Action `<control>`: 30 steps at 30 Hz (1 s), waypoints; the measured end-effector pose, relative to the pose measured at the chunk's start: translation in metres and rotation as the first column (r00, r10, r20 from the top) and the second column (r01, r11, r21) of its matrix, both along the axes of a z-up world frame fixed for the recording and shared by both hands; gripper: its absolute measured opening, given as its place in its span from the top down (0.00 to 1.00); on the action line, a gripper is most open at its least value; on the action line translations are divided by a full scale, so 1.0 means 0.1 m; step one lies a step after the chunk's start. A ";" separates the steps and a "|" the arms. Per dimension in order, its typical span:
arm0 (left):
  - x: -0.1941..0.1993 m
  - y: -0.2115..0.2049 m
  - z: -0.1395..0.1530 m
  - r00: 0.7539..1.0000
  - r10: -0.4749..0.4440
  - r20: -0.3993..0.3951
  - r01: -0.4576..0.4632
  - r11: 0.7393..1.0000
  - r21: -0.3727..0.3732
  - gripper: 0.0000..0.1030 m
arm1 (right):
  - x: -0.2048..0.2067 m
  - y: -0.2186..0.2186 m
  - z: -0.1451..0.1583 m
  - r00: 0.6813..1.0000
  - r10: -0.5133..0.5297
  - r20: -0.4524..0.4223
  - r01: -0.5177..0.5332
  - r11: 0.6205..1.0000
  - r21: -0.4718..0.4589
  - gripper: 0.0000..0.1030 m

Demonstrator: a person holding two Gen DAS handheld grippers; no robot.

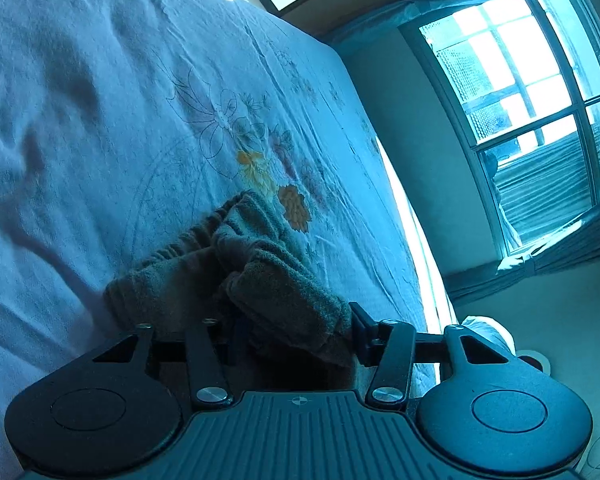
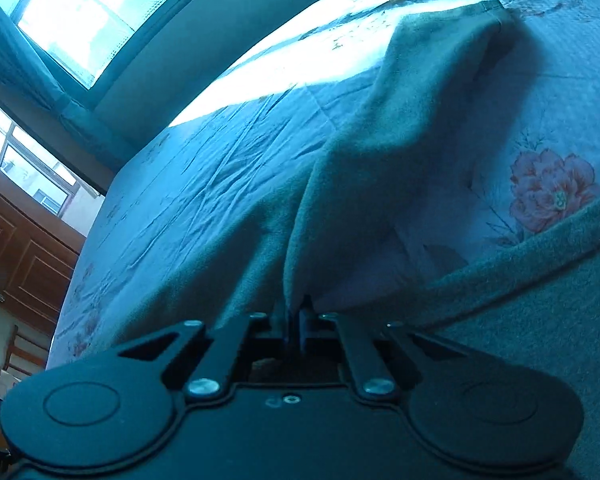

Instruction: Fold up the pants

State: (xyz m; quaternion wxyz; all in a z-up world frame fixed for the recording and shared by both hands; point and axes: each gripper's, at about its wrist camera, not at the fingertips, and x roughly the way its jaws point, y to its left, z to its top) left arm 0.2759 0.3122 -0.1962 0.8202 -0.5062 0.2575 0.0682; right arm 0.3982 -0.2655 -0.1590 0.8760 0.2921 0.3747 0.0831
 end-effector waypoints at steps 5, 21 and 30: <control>0.29 0.13 0.16 0.993 -0.096 0.065 0.094 0.995 0.042 0.66 | -0.17 -0.03 0.33 0.992 0.023 0.120 -0.020 0.999 -0.032 1.00; 0.15 0.54 -0.15 0.934 -0.357 -0.013 0.353 0.919 0.175 0.69 | -1.37 -0.08 0.09 0.980 0.161 0.120 -0.146 0.981 -0.129 1.00; -0.07 0.71 0.09 0.923 -0.382 0.044 0.366 0.907 0.207 0.69 | -1.58 -0.16 0.29 0.967 0.166 0.191 -0.145 0.982 -0.120 1.00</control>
